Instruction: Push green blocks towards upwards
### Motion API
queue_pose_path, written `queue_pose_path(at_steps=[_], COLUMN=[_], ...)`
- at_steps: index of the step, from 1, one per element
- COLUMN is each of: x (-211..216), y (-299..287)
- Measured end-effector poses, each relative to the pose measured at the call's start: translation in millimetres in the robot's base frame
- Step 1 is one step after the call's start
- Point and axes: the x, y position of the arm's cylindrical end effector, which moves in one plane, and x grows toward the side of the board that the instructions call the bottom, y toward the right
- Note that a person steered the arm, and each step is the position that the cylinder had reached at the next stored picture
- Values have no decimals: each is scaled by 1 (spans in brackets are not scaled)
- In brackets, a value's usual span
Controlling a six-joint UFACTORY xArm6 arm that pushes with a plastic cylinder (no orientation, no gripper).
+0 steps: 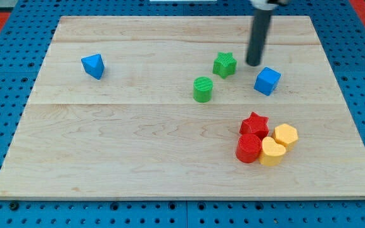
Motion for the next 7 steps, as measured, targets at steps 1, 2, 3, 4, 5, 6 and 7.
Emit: queue_pose_path(at_steps=[1,2,3,4,5,6,7], x=[22,25,25,27,31,22,3], y=[46,-9,-45,-70,-110,-152,-186])
